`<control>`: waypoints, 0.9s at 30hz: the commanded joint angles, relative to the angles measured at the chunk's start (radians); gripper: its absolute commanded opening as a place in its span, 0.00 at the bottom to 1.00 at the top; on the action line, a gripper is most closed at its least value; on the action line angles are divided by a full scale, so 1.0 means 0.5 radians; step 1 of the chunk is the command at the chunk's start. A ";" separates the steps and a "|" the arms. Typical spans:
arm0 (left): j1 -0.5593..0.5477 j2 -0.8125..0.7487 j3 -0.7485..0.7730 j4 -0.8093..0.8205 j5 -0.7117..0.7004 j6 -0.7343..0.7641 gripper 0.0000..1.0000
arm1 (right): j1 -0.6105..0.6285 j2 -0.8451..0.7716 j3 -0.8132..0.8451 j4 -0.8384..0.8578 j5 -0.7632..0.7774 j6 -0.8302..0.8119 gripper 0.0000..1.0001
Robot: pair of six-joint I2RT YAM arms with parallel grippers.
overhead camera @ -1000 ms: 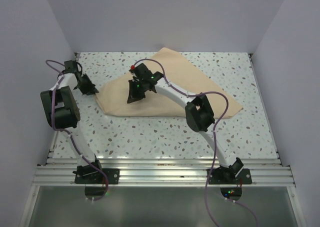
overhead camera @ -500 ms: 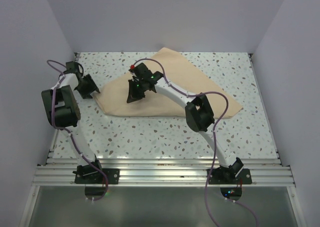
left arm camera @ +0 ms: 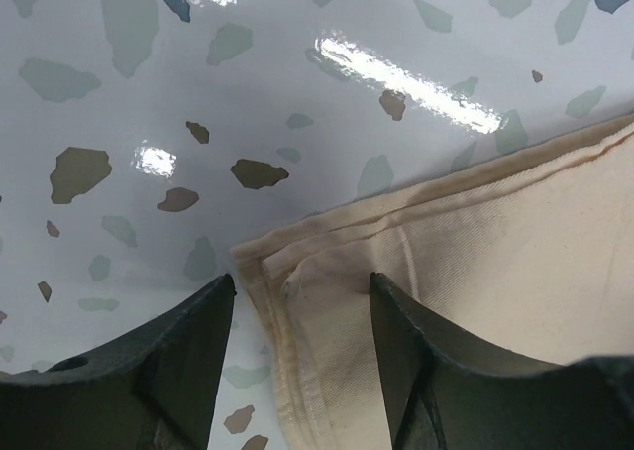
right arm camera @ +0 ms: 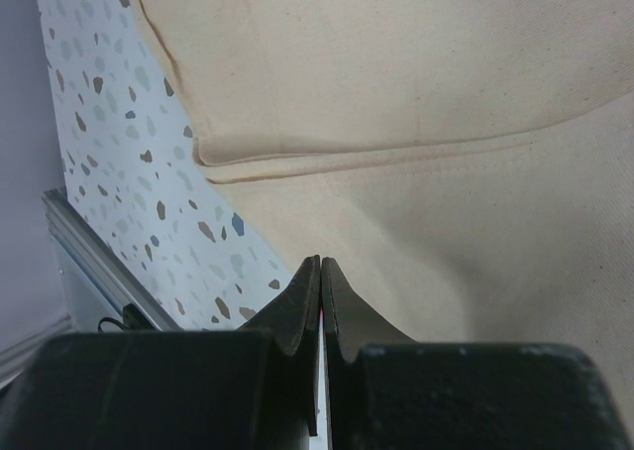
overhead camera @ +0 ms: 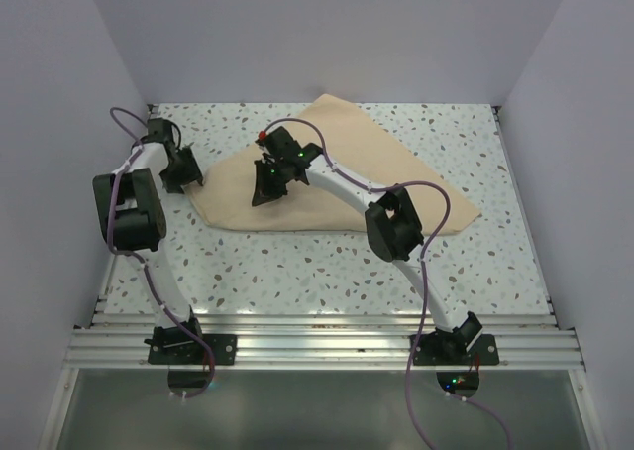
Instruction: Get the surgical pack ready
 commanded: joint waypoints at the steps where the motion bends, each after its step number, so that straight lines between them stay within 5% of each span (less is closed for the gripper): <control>1: -0.020 0.136 -0.008 -0.013 0.009 0.065 0.61 | -0.017 -0.016 0.072 0.023 -0.053 -0.013 0.00; 17: -0.079 0.350 0.013 -0.052 -0.003 -0.003 0.48 | -0.033 -0.019 0.078 0.029 -0.049 0.002 0.00; 23: -0.082 0.387 0.090 -0.049 0.089 -0.030 0.34 | -0.036 -0.019 0.079 0.032 -0.046 0.002 0.00; 27: -0.085 0.345 0.093 -0.049 0.138 -0.049 0.11 | -0.033 -0.016 0.079 0.026 -0.056 -0.004 0.00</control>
